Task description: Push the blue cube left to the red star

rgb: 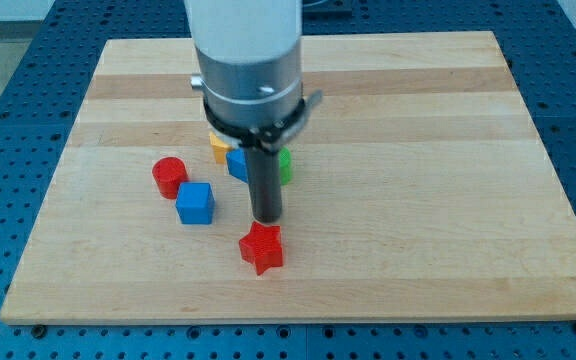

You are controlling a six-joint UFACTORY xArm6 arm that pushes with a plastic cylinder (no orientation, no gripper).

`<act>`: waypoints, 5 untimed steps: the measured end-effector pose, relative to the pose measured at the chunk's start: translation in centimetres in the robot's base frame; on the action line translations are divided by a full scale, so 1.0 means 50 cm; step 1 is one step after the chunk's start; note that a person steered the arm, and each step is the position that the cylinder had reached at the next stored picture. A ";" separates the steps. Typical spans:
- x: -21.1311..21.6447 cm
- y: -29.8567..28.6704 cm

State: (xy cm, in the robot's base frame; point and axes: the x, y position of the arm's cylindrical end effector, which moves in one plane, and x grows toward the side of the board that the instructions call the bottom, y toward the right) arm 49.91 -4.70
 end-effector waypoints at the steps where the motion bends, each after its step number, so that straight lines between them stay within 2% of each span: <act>1: -0.073 -0.057; 2: -0.069 -0.159; 3: 0.029 -0.179; 5: 0.042 -0.188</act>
State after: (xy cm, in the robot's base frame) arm 52.03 -14.12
